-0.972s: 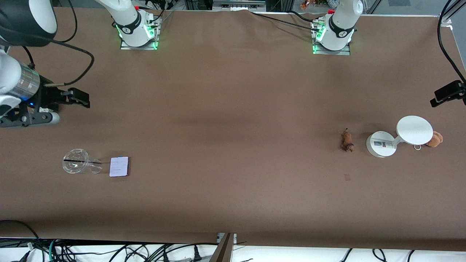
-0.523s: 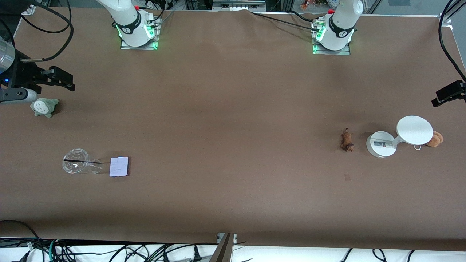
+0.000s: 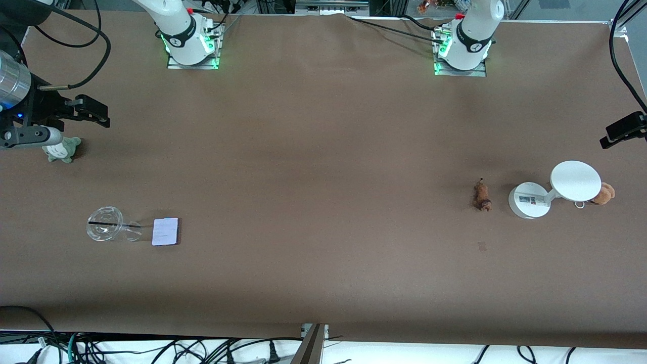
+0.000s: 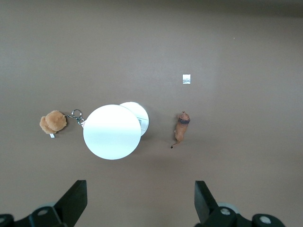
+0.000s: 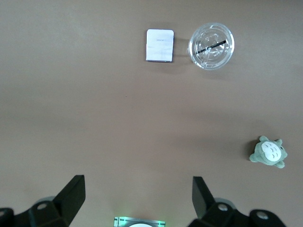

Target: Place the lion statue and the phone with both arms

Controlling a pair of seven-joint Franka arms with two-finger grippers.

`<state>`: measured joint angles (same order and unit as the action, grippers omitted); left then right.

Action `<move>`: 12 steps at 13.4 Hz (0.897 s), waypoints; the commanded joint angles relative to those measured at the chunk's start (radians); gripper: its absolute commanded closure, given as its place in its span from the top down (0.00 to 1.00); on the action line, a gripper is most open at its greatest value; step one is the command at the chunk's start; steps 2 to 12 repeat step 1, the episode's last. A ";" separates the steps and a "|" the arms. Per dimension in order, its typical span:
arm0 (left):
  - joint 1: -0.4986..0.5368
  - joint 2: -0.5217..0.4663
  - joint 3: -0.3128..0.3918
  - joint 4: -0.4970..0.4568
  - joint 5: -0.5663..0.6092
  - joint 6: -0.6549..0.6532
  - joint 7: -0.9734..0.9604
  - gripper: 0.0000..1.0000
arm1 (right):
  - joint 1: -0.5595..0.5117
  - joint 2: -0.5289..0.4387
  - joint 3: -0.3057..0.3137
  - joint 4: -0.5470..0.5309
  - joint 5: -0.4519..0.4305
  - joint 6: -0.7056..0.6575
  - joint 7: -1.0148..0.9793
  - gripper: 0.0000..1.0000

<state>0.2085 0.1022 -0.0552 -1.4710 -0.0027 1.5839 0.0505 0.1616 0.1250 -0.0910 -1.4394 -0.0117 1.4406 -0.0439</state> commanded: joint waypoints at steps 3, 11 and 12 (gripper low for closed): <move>0.005 -0.016 0.000 -0.009 0.007 0.008 0.017 1.00 | -0.013 0.007 0.008 0.019 -0.005 -0.003 -0.008 1.00; 0.005 -0.016 0.000 -0.009 0.007 0.008 0.017 1.00 | -0.013 0.007 0.008 0.019 -0.005 -0.003 -0.008 1.00; 0.005 -0.016 0.000 -0.009 0.007 0.008 0.017 1.00 | -0.013 0.007 0.008 0.019 -0.005 -0.003 -0.008 1.00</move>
